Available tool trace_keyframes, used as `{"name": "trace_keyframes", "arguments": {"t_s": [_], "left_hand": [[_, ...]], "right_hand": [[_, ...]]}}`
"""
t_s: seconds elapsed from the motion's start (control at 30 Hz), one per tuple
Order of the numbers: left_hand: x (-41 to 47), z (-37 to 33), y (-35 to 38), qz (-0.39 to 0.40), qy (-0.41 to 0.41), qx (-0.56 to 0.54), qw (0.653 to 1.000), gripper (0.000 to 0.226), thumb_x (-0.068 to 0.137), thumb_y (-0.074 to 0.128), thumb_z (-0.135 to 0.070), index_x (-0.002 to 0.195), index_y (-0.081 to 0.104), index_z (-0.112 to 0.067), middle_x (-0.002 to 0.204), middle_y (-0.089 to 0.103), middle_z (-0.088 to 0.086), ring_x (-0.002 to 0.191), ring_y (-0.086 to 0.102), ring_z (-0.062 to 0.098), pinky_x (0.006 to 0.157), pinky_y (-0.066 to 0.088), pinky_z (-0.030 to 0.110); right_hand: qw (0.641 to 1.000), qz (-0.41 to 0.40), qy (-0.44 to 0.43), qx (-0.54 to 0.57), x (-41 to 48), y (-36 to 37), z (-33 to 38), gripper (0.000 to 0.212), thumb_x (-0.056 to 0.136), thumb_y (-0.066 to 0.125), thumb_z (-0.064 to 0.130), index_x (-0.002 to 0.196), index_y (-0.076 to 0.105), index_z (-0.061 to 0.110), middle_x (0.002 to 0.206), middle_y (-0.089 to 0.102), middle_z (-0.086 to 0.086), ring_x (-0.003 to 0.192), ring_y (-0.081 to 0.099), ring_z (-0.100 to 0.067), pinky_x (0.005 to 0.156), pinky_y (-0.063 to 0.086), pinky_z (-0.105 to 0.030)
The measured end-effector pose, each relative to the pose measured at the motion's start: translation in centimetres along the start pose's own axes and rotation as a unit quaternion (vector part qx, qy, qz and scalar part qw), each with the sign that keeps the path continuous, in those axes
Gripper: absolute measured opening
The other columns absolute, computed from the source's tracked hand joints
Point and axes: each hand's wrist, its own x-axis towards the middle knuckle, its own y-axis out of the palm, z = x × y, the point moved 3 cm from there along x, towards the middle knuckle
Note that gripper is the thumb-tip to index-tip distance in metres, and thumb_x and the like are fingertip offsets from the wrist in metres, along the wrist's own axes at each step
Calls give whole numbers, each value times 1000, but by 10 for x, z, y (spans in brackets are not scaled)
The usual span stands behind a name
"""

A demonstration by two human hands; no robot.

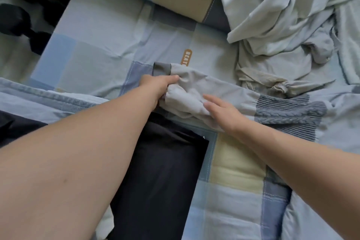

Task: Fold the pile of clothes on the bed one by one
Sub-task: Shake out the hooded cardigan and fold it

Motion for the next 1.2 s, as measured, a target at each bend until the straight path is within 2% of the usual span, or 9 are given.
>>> {"name": "trace_keyframes", "arguments": {"t_s": [0.07,0.17,0.3,0.37,0.53,0.67,0.83,1.0,1.2], "left_hand": [[-15,-11,1,53,4,-21,998,58,70,90,-38,116,66,-10,98,75,6,78,74,22,64,61,32],[-53,-33,9,116,42,-51,991,39,80,83,-30,112,71,-11,96,77,6,66,72,13,48,52,22],[-108,-45,40,148,112,-9,983,33,83,81,-30,109,73,-11,99,76,4,88,73,17,70,57,26],[-137,-46,67,194,118,15,974,27,87,76,-31,107,73,-12,99,76,4,90,72,18,78,58,29],[-208,-49,139,270,117,4,956,27,98,58,-46,96,68,-21,88,72,-4,73,66,8,68,52,21],[-251,-39,208,264,107,-40,958,41,96,54,-57,96,78,-23,108,75,2,102,69,19,102,52,39],[-316,-15,331,284,178,21,942,38,108,43,-31,125,64,-4,112,65,1,97,57,10,75,45,13],[-377,33,483,296,201,41,933,22,82,63,-51,82,69,-30,75,64,-14,80,58,10,83,47,31],[-438,60,607,332,194,54,922,16,100,62,-30,85,64,-25,80,64,-9,74,57,5,76,46,23]], "right_hand": [[1000,-14,11,11,-5,-14,7,40,107,38,30,130,59,5,137,60,-10,127,53,-26,113,35,-37],[995,-68,43,62,-22,-35,14,44,108,33,38,130,60,11,126,64,-11,120,58,-29,106,43,-41],[952,-83,64,289,-53,-56,20,52,107,29,48,135,60,17,121,68,-2,114,63,-22,85,47,-32],[899,-46,83,427,-67,-69,19,61,105,28,57,134,61,15,125,69,-9,116,66,-29,96,52,-44],[807,-23,82,584,-108,-127,-13,82,99,24,69,137,56,4,128,65,-24,117,64,-42,95,52,-54],[753,5,53,655,-143,-183,-64,94,92,20,79,141,52,6,134,61,-24,121,61,-44,95,52,-60],[740,10,46,671,-194,-259,-168,105,88,11,85,140,54,5,135,62,-23,122,62,-39,98,46,-59],[733,-36,63,676,-246,-344,-284,105,87,13,85,127,64,3,125,67,-23,111,68,-38,88,54,-59],[726,-74,80,679,-293,-415,-385,107,88,12,85,108,76,1,120,70,-22,103,72,-35,75,61,-52]]}}
